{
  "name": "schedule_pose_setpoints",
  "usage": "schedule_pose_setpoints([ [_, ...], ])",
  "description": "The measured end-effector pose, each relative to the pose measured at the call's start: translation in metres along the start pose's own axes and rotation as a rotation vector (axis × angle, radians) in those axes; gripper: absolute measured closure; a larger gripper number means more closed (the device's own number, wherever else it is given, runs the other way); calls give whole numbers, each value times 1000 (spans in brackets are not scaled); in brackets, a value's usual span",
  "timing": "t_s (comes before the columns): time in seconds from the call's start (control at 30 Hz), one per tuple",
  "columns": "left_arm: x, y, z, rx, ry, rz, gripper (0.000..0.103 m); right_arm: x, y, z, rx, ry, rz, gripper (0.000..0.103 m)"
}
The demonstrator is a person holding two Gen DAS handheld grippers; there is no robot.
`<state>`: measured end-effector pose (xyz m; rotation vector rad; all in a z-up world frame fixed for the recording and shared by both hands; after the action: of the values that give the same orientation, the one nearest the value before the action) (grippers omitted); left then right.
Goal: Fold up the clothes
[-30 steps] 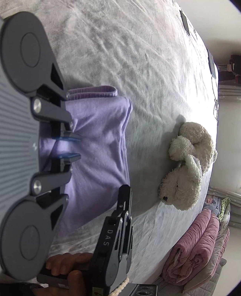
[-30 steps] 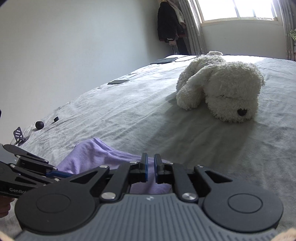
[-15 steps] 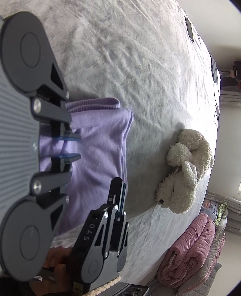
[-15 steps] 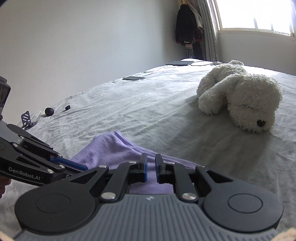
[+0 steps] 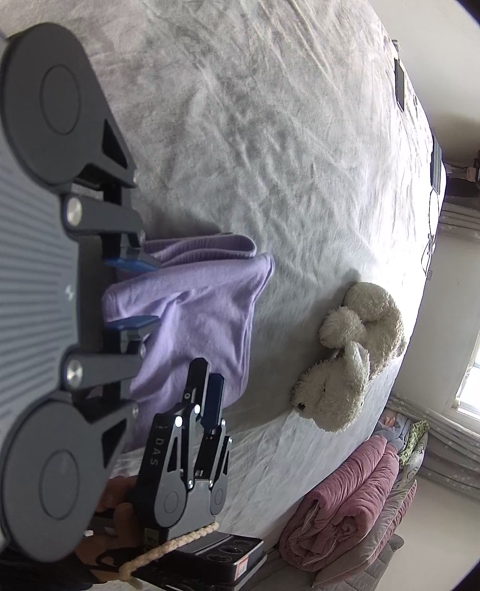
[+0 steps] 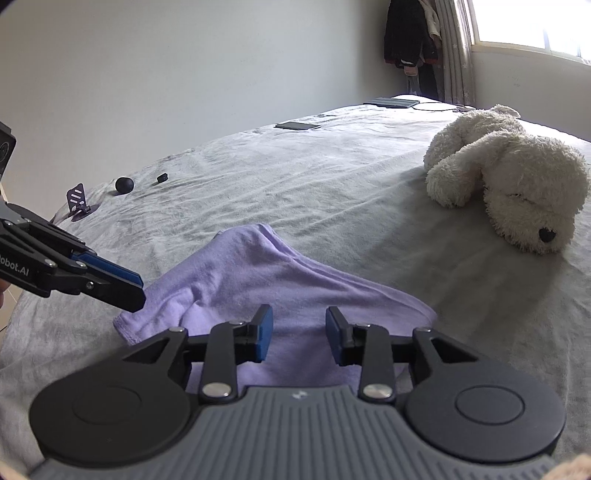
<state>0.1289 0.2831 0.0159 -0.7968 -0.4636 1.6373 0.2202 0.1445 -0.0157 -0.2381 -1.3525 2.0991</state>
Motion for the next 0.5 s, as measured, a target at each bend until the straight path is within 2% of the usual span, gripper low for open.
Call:
schedule_pose_setpoints([
  [0.17, 9, 13, -4, 34, 6, 87, 67, -1, 4, -2, 7, 0, 6, 66],
  [0.37, 5, 20, -11, 38, 61, 160, 68, -3, 9, -3, 2, -1, 27, 66],
  [0.5, 5, 24, -19, 37, 48, 155, 71, -6, 12, -3, -24, -17, 9, 64],
])
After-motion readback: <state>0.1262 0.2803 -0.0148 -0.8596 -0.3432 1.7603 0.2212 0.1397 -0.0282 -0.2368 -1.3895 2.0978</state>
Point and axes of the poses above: each gripper's, at about its wrist camera, not at the fingertips, and z roughly against the way its jaws point, x to its left, y to its underside, the point moved 8 cm from there along -z, roughly the way its jaws point, and after that the axes turned 6 degrees about -x, right-handed, at the moved point
